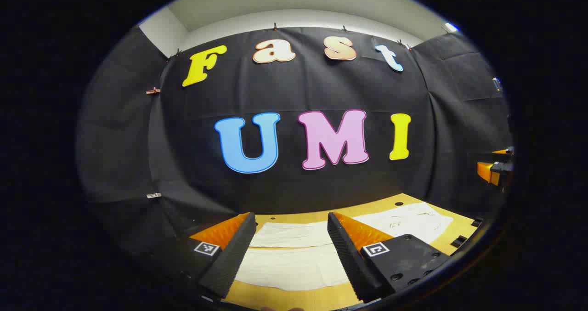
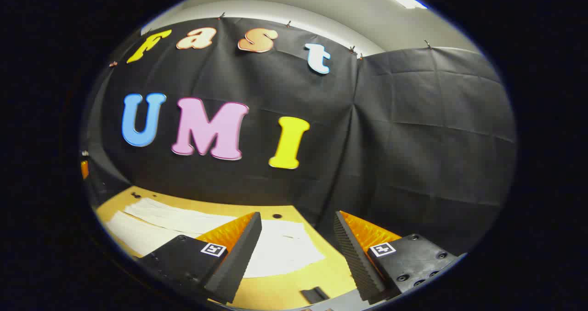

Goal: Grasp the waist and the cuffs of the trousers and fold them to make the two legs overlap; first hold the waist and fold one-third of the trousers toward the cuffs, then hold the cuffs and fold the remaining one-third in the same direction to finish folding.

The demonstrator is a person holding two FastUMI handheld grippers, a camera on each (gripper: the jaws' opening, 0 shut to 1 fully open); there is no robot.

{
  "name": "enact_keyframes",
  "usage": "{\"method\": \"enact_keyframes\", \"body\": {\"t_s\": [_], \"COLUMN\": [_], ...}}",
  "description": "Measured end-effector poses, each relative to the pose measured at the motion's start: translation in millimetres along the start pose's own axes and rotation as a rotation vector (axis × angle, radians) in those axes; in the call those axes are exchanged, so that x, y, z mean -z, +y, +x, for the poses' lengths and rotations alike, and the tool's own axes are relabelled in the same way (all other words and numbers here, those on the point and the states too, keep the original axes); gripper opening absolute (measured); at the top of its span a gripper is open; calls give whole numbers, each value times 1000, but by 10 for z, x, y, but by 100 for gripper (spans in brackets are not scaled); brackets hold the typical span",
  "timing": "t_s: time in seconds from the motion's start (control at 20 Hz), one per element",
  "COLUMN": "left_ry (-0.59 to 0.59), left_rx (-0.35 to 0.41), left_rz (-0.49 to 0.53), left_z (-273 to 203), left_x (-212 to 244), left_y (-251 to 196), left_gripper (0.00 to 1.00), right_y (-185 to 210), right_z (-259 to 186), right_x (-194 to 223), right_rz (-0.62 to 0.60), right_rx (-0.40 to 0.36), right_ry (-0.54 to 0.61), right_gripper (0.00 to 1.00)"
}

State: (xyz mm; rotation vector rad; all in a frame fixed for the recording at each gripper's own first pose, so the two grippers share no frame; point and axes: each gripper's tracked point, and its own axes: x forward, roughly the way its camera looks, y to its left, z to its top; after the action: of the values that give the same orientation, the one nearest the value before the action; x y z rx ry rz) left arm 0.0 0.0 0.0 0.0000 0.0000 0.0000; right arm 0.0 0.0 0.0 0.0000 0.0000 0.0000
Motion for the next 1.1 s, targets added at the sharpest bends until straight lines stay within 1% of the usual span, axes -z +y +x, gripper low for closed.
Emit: {"method": "enact_keyframes", "body": {"t_s": [0.2,0.35,0.5,0.65,0.8,1.1], "left_ry": [28,50,66,81,98,133], "left_rx": [17,21,27,29,30,22], "left_rz": [-22,-28,-49,-51,-55,-22], "left_z": [70,175,337,547,718,960], "left_x": [90,174,217,291,351,485], "left_y": [47,32,-53,-124,-176,-188], "left_gripper": [97,97,97,98,98,98], "right_y": [472,703,864,932,994,1002], "right_z": [39,106,177,336,534,881], "right_x": [-56,-45,44,128,152,334], "right_rz": [-14,-12,4,-14,-5,-16], "right_rx": [-76,-120,-157,-179,-198,-203], "right_ry": [-14,-12,17,42,50,84], "right_gripper": [97,97,97,97,97,97]}}
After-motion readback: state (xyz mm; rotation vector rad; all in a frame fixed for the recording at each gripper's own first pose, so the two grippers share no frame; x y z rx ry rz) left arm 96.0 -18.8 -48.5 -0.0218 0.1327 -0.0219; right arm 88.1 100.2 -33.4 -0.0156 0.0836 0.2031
